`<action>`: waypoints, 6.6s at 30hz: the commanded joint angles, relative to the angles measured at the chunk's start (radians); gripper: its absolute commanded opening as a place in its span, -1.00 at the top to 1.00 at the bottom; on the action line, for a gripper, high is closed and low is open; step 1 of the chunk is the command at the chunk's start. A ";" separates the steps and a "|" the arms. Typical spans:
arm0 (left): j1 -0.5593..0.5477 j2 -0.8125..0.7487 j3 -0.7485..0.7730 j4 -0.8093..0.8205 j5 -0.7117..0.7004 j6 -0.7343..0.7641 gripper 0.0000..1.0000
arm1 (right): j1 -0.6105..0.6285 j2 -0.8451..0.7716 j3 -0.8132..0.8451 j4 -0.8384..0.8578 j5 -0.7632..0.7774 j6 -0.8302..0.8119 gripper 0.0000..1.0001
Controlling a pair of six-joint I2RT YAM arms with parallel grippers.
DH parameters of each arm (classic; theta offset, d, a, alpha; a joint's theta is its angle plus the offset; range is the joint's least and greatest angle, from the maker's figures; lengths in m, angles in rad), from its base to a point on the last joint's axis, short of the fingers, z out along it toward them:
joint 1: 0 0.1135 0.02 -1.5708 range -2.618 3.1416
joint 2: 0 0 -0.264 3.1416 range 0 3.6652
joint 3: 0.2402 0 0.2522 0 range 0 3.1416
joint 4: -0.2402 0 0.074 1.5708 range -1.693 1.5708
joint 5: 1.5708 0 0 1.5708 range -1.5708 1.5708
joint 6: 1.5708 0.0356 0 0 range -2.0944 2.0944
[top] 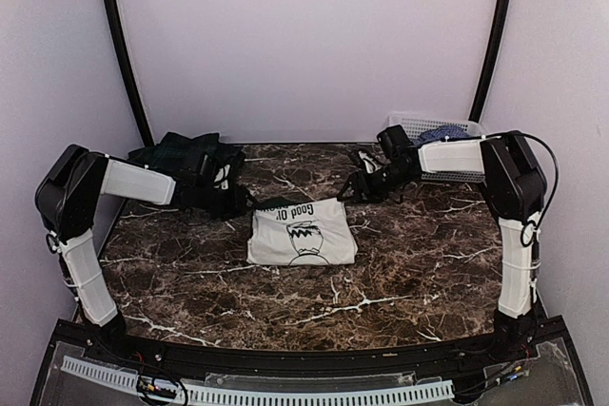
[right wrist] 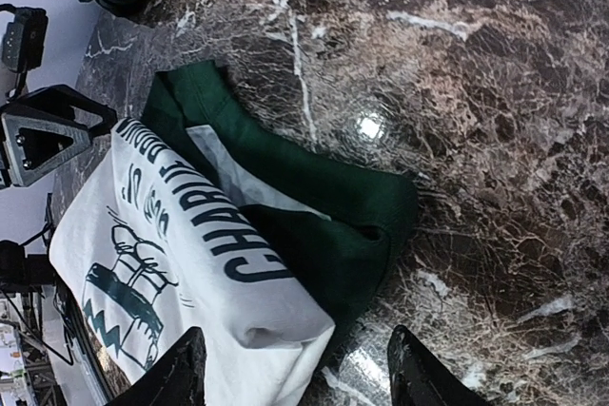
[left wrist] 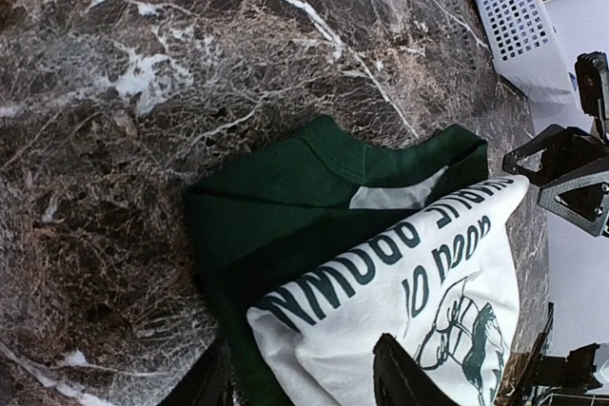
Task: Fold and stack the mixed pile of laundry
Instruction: Smooth out the square-folded T-shirt at the center of the board, then pick up the square-folded T-shirt from the center of the board, then pass from the left arm to the right
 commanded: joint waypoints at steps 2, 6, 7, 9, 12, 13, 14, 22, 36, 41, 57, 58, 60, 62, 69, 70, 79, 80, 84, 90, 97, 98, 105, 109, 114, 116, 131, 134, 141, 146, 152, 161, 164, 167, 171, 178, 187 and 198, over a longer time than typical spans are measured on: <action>-0.024 0.016 0.017 -0.009 0.031 -0.034 -0.05 | 0.007 0.045 0.054 0.000 -0.003 -0.015 -0.27; -0.042 0.027 -0.005 0.022 0.039 -0.061 -0.08 | 0.009 0.076 0.077 0.001 -0.020 -0.018 -0.28; -0.044 0.032 -0.006 0.025 0.043 -0.062 -0.08 | 0.008 0.082 0.080 0.004 -0.023 -0.016 -0.26; -0.048 0.038 -0.004 0.032 0.041 -0.066 -0.06 | 0.009 0.090 0.086 0.004 -0.027 -0.014 -0.22; -0.049 0.052 0.012 0.020 0.029 -0.072 0.08 | 0.008 0.090 0.091 0.007 -0.032 -0.011 -0.06; -0.049 0.055 0.022 0.016 0.027 -0.074 0.12 | 0.010 0.088 0.090 0.010 -0.035 -0.010 0.02; -0.049 0.063 0.026 0.005 0.024 -0.077 0.19 | 0.011 0.087 0.090 0.010 -0.036 -0.008 0.10; -0.048 0.052 0.025 -0.001 0.002 -0.084 0.91 | 0.012 0.055 0.059 0.036 -0.041 0.003 0.95; -0.025 -0.046 0.051 -0.039 -0.075 0.023 1.00 | 0.012 -0.015 0.067 0.079 -0.009 0.052 1.00; -0.004 0.013 0.071 0.015 -0.097 0.048 1.00 | 0.010 0.037 0.084 0.107 0.028 0.075 1.00; 0.031 0.114 0.181 -0.071 -0.175 0.106 0.24 | 0.003 0.082 0.139 0.088 0.144 0.096 0.21; 0.031 0.055 0.170 -0.076 -0.196 0.105 0.03 | 0.002 0.047 0.126 0.085 0.154 0.095 0.01; 0.031 -0.043 0.132 -0.090 -0.231 0.106 -0.20 | -0.005 -0.025 0.103 0.067 0.168 0.089 -0.22; 0.033 -0.137 0.100 -0.107 -0.250 0.107 -0.43 | -0.014 -0.099 0.076 0.051 0.166 0.084 -0.41; 0.007 -0.295 -0.017 0.021 0.099 0.047 -0.97 | 0.022 -0.241 -0.024 0.092 -0.023 0.146 -0.55; -0.004 -0.292 -0.026 0.044 0.177 0.019 -0.97 | 0.041 -0.246 -0.040 0.116 -0.054 0.178 -0.55; -0.115 -0.104 -0.090 0.295 0.322 -0.100 -0.98 | 0.190 -0.110 -0.146 0.414 -0.202 0.383 -0.54; -0.115 -0.085 -0.089 0.305 0.326 -0.103 -0.98 | 0.195 -0.078 -0.145 0.433 -0.206 0.392 -0.54; -0.113 0.031 -0.076 0.323 0.311 -0.114 -0.98 | 0.195 0.025 -0.135 0.455 -0.213 0.391 -0.52; -0.069 0.086 -0.113 0.239 0.175 -0.099 -0.98 | 0.137 0.104 -0.198 0.422 -0.184 0.339 -0.49; -0.066 -0.102 -0.114 0.077 -0.076 0.058 -0.98 | 0.113 -0.091 -0.271 0.344 -0.123 0.266 -0.49; -0.076 -0.155 -0.111 0.061 -0.123 0.100 -0.98 | 0.109 -0.139 -0.278 0.324 -0.104 0.255 -0.50; -0.251 -0.232 -0.072 0.062 -0.239 0.385 -0.96 | 0.057 -0.351 -0.388 0.254 -0.047 0.248 -0.52; -0.370 -0.206 -0.082 0.125 -0.265 0.568 -0.76 | 0.045 -0.406 -0.482 0.275 -0.048 0.283 -0.52; -0.480 -0.124 -0.011 0.105 -0.278 0.817 -0.54 | 0.030 -0.448 -0.591 0.330 -0.062 0.337 -0.52; -0.519 -0.072 0.024 0.091 -0.308 0.899 -0.50 | 0.024 -0.457 -0.624 0.351 -0.081 0.353 -0.52; -0.614 0.223 0.207 0.086 -0.458 1.160 -0.13 | 0.000 -0.438 -0.721 0.489 -0.157 0.495 -0.46; -0.621 0.247 0.208 0.084 -0.478 1.191 0.08 | 0.000 -0.429 -0.725 0.502 -0.149 0.522 -0.46; -0.631 0.245 0.230 0.097 -0.511 1.180 0.70 | 0.007 -0.383 -0.732 0.564 -0.146 0.629 -0.47; -0.629 0.213 0.250 0.106 -0.481 1.125 1.00 | 0.020 -0.349 -0.716 0.622 -0.165 0.697 -0.55; -0.630 0.189 0.232 0.145 -0.465 1.101 1.00 | 0.039 -0.299 -0.682 0.680 -0.159 0.765 -0.58; -0.623 0.138 0.210 0.196 -0.455 1.075 1.00 | 0.090 -0.200 -0.631 0.751 -0.168 0.872 -0.60; -0.622 0.132 0.200 0.212 -0.455 1.083 1.00 | 0.090 -0.189 -0.650 0.811 -0.172 0.924 -0.61; -0.621 0.129 0.191 0.225 -0.446 1.089 1.00 | 0.093 -0.169 -0.658 0.858 -0.174 0.969 -0.61; -0.621 0.119 0.182 0.240 -0.438 1.087 1.00 | 0.102 -0.126 -0.653 0.927 -0.170 1.037 -0.59; -0.621 0.105 0.178 0.243 -0.429 1.093 1.00 | 0.104 -0.036 -0.613 1.010 -0.144 1.121 -0.37; -0.621 0.095 0.167 0.248 -0.414 1.092 1.00 | 0.112 0.034 -0.531 0.956 -0.048 1.133 -0.05; -0.613 0.066 0.188 0.173 -0.500 0.944 0.11 | 0.102 -0.127 -0.424 0.497 0.087 0.778 1.00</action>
